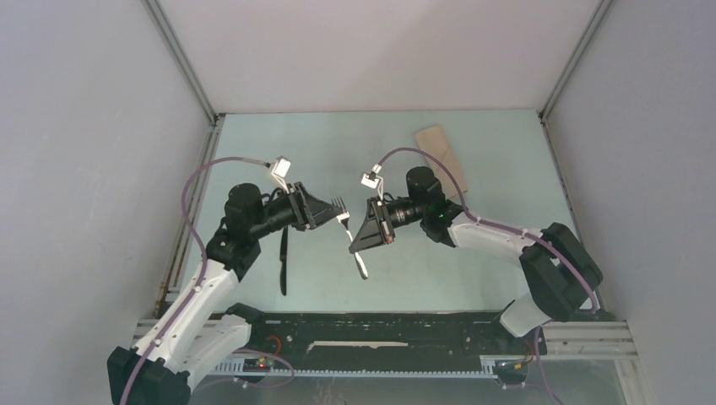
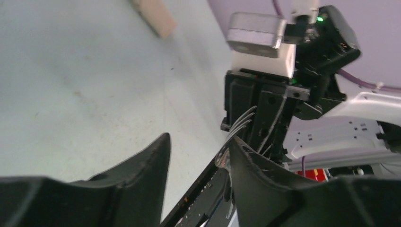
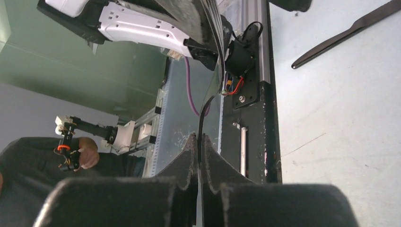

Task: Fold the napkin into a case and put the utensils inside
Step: Pass from the right arm to the left, then pass from the left arm to the right

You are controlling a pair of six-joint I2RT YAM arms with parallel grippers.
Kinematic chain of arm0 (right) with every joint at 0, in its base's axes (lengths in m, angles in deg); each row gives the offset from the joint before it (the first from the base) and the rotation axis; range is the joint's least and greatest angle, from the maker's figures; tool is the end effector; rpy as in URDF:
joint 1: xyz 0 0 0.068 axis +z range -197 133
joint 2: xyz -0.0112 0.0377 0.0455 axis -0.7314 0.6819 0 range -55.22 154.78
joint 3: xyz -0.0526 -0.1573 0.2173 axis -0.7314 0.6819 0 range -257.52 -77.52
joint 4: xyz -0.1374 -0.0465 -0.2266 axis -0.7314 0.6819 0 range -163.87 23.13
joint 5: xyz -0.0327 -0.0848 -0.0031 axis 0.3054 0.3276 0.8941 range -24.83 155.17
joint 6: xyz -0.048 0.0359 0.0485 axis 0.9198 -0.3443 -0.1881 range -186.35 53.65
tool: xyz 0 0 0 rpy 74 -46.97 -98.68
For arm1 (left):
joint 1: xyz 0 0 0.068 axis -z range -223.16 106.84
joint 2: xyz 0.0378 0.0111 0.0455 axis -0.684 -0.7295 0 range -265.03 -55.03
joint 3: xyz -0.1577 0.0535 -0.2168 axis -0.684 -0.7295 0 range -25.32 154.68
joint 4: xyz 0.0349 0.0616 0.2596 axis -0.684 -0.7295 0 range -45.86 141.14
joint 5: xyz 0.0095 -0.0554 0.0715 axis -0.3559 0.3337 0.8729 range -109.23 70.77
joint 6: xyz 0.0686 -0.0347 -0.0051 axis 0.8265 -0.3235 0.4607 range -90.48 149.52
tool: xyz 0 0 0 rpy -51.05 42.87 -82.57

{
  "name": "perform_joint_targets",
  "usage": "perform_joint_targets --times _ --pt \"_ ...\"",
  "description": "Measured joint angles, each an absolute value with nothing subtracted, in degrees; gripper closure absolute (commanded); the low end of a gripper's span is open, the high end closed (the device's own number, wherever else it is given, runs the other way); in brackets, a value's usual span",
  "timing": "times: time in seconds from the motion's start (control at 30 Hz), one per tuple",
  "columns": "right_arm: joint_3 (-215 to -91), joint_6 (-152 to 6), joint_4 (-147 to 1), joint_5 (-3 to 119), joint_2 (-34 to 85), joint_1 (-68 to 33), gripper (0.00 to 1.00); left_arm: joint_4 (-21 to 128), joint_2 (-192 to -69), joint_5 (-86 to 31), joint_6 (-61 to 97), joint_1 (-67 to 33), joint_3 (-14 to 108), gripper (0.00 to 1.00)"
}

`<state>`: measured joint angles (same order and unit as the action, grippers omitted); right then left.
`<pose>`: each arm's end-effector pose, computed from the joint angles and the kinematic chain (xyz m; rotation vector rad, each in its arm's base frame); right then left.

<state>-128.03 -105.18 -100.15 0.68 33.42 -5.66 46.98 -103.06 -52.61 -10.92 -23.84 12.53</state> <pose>0.2235 0.2756 0.2480 -1.0125 1.8740 1.9061 0.2028 -0.1093 0.2927 0.0872 1.9666 -1.2402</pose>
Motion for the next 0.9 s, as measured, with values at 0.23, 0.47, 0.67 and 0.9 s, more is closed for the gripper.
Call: perform_joint_targets --times 0.23,0.47,0.67,0.9 --pt "-127.94 -102.36 -96.04 -1.79 31.28 -5.77 1.0 54.7 -102.84 -57.2 -13.83 -22.12 11.87 0.74" --pt "-129.88 -96.85 -82.66 1.53 29.01 -5.07 0.62 51.83 -102.14 -53.03 -10.27 -18.29 12.29 1.0" --pt "-143.85 -90.84 -56.35 36.44 26.34 2.36 0.35 39.09 -98.78 -34.51 -3.47 -8.39 18.76 1.0" --pt "-153.82 -86.56 -42.82 65.94 24.77 12.96 0.38 35.16 -97.42 -26.78 -2.88 -7.26 20.16 1.0"
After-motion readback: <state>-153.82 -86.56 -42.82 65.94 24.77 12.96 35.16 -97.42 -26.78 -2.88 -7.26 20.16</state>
